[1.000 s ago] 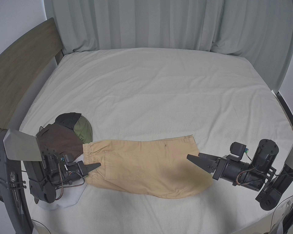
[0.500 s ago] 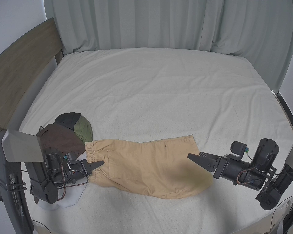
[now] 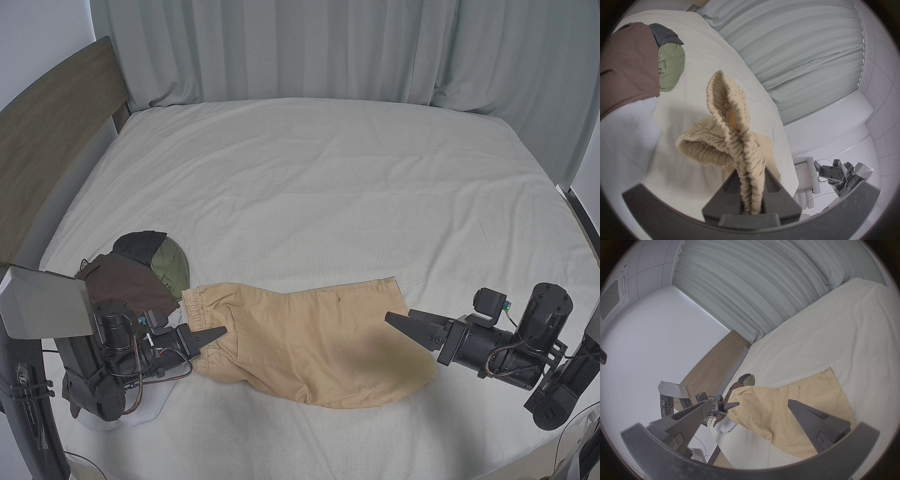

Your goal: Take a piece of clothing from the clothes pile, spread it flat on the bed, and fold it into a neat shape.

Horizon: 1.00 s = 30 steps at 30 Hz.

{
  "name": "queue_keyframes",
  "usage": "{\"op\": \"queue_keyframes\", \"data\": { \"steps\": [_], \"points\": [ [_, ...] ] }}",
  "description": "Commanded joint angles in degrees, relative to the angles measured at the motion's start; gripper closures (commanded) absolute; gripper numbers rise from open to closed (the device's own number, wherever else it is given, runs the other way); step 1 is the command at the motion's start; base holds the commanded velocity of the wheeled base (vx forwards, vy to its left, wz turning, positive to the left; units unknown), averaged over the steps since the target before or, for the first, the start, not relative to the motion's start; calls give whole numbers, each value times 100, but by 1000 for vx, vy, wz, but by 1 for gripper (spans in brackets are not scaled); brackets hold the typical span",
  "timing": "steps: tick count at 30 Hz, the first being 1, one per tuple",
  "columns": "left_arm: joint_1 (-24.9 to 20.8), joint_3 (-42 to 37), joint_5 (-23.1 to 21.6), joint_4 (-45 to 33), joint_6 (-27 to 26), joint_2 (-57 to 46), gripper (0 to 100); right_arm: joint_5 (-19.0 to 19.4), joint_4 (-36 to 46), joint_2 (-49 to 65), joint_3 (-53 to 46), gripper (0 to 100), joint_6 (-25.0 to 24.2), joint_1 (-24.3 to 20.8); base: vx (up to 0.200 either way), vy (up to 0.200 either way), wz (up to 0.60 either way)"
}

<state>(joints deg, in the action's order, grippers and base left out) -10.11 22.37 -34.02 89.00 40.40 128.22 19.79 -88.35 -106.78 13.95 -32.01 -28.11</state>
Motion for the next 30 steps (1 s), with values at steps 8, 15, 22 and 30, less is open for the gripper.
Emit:
{"op": "queue_keyframes", "data": {
  "steps": [8,15,22,30],
  "points": [
    [-440,39,414,3,108,-236,100,-1,-7,25,-6,0,2,43,0,0,0],
    [-747,171,449,3,416,-403,100,-1,-7,61,-6,0,11,95,0,0,0],
    [-888,233,581,3,451,-412,100,-1,-7,140,-6,0,20,113,0,0,0],
    [-1099,444,607,-6,645,-342,100,-1,-7,140,29,0,20,113,0,0,0]
  ]
}}
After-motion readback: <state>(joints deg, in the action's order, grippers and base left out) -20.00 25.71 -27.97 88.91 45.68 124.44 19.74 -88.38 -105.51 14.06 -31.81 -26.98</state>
